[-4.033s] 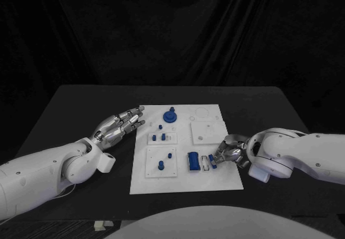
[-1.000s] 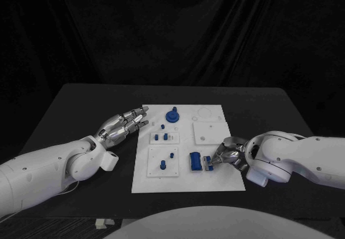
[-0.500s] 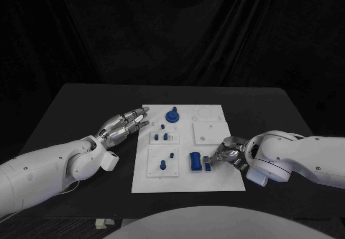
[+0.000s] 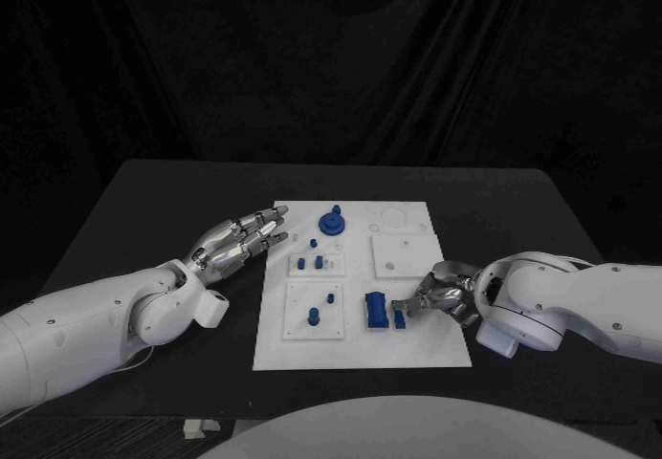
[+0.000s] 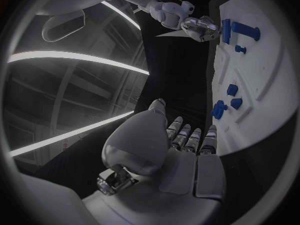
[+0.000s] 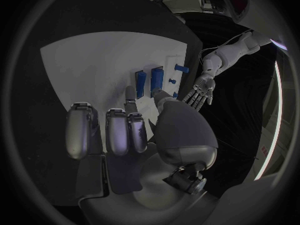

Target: Assemble the parts on the task board

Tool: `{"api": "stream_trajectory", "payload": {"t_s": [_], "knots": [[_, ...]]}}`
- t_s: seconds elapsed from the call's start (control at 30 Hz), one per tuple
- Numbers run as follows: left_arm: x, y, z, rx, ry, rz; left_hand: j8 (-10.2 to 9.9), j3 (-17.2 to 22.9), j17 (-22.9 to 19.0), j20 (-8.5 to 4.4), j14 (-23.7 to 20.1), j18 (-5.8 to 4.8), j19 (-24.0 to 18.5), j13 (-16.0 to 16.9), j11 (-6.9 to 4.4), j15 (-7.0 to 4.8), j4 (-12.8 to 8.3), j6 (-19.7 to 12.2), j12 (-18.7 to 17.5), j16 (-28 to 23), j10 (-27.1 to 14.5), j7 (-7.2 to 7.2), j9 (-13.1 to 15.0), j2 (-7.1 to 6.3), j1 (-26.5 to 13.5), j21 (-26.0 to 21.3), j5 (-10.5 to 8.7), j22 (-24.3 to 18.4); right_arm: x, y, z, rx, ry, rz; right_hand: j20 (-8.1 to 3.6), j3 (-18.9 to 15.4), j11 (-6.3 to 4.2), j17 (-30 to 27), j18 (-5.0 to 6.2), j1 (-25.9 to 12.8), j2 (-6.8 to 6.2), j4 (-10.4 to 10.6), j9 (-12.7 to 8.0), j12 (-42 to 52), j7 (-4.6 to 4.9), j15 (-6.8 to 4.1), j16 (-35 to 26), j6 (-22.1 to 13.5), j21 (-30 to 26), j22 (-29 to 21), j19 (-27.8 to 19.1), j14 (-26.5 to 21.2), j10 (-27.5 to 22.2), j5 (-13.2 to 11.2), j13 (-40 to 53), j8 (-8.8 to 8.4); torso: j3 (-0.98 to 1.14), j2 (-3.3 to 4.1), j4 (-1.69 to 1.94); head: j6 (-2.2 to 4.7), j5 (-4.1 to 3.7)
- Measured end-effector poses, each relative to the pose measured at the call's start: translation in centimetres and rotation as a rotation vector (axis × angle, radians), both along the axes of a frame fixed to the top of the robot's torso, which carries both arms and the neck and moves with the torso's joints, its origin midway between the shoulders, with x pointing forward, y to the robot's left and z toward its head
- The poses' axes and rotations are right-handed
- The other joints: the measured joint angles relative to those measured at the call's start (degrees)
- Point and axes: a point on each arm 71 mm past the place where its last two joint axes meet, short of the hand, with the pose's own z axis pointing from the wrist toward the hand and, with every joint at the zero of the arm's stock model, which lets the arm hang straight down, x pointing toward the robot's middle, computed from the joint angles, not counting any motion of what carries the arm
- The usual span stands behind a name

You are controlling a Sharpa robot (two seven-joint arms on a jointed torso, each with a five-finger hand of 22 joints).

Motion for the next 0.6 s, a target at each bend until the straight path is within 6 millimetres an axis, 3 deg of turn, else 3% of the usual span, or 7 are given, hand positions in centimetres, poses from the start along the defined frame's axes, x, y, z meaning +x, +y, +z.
{"api": "stream_trajectory", "payload": {"t_s": [0.13, 0.3, 0.37, 0.47, 0.6], "knots": [[0.00, 0.10, 0.00, 0.001, 0.001, 0.001, 0.00, 0.00, 0.01, 0.00, 0.00, 0.00, 0.00, 0.00, 0.00, 0.00, 0.00, 0.00, 0.00, 0.00, 0.00, 0.00, 0.00, 0.00, 0.00, 0.00, 0.00, 0.00, 0.01, -0.06, 0.45, -0.018, -0.069, 0.042, 0.00, -1.82, 0.00, 0.00, 0.00, 3.67, -0.53, -1.70, 3.98, 0.00, -0.26, -0.08, 0.00, -3.33, 0.00, 0.00, 0.00, 0.08, 0.00, 0.11, 0.00, 4.55, 0.01, 0.01, -0.01, 0.00, 0.07], [0.00, 0.17, -0.01, 0.002, 0.001, 0.002, 0.00, 0.00, 0.01, 0.00, 0.00, 0.00, 0.00, 0.02, 0.00, 0.00, 0.00, 0.00, 0.00, 0.00, 0.00, 0.00, 0.00, 0.00, 0.00, 0.00, 0.00, 0.00, 0.07, 0.17, 0.98, -0.051, -0.158, 0.110, 0.00, -4.15, 0.00, 0.00, 0.00, 5.95, -0.45, -1.68, 8.87, 0.00, -0.33, -0.08, 0.12, -7.33, 0.00, 0.00, 0.00, 0.08, 0.00, -1.23, 0.00, 10.68, 0.01, 0.01, -0.01, 0.00, 0.04], [0.00, 0.21, -0.01, 0.003, 0.001, 0.003, 0.00, 0.00, 0.02, 0.00, 0.00, 0.00, 0.00, 0.05, 0.00, 0.00, 0.00, 0.00, 0.00, 0.00, 0.00, 0.00, 0.00, 0.00, 0.00, 0.00, 0.00, 0.00, 0.01, 0.28, 1.06, -0.064, -0.188, 0.136, -0.13, -4.95, -0.32, 0.00, 0.01, 6.16, -0.24, -1.23, 10.99, 0.00, -0.80, -0.08, 0.22, -8.02, 0.00, 0.00, 0.13, 0.08, -0.07, -1.75, 0.00, 13.42, 0.01, 0.02, -0.02, 0.00, 0.01], [0.02, 0.31, -0.03, 0.004, 0.002, 0.004, 0.00, 0.00, 0.02, 0.00, 0.00, 0.00, 0.00, 0.05, 0.00, 0.00, 0.00, 0.00, 0.00, 0.00, 0.00, 0.00, 0.00, 0.00, 0.00, 0.00, 0.00, 0.00, -0.30, 0.40, 0.97, -0.081, -0.221, 0.173, -0.76, -6.25, -1.03, 0.00, 0.00, 7.45, -0.01, -0.47, 15.64, 0.00, -1.34, -0.80, 0.22, -9.75, 0.00, 0.00, 0.06, 0.15, 0.00, -2.28, 0.00, 19.13, 0.01, 0.03, -0.04, 0.00, 0.01], [0.01, 0.31, -0.04, 0.004, 0.002, 0.004, 0.00, 0.00, 0.03, 0.00, 0.00, 0.00, 0.00, 0.04, 0.00, 0.00, 0.00, 0.00, 0.00, 0.00, 0.00, 0.00, 0.00, 0.00, 0.00, 0.00, 0.00, 0.00, -0.60, 0.42, 0.77, -0.100, -0.250, 0.207, -1.24, -7.26, -1.53, 0.00, 0.00, 8.06, -0.04, 0.47, 20.62, 0.00, -2.30, -1.36, 0.22, -10.95, 0.00, 0.00, 0.00, 0.01, -0.10, -3.63, 0.00, 24.89, 0.01, 0.03, -0.03, -0.01, 0.00]]}}
